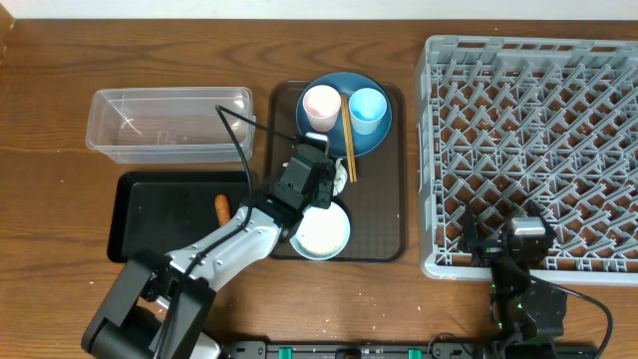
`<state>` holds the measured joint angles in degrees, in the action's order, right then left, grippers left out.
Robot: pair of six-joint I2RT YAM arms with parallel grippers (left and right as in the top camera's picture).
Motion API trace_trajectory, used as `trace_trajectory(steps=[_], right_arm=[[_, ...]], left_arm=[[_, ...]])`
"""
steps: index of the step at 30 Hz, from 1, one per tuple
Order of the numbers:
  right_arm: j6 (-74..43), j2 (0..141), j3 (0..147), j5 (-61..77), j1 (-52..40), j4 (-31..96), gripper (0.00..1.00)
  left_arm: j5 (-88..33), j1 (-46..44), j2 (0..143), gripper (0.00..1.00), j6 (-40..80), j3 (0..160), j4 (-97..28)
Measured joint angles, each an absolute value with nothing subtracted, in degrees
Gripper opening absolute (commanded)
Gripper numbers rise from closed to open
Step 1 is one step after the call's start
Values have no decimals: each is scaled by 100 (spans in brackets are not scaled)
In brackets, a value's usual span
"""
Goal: Sort waste into correct bins and load items into the dishwasher rack
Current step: 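Lower the left gripper and grasp the yellow snack wrapper, then carry the wrapper into the clear plastic bin and release it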
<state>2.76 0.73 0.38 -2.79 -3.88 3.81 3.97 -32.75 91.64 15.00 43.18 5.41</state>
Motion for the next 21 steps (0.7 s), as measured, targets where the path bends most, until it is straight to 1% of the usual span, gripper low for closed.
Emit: trace_trajectory(steps=[3, 4, 13, 21], right_arm=[[276, 73, 38, -279, -388, 381, 99], [274, 73, 38, -279, -388, 381, 99], [276, 73, 38, -279, -388, 381, 99], [276, 73, 38, -279, -388, 381, 99]], left_arm=[[419, -3275, 9164, 7, 1498, 4318, 539], [429, -3275, 9164, 6, 1487, 4318, 539], [449, -3275, 8956, 6, 1496, 4318, 469], [449, -3275, 7579, 6, 1494, 4318, 373]])
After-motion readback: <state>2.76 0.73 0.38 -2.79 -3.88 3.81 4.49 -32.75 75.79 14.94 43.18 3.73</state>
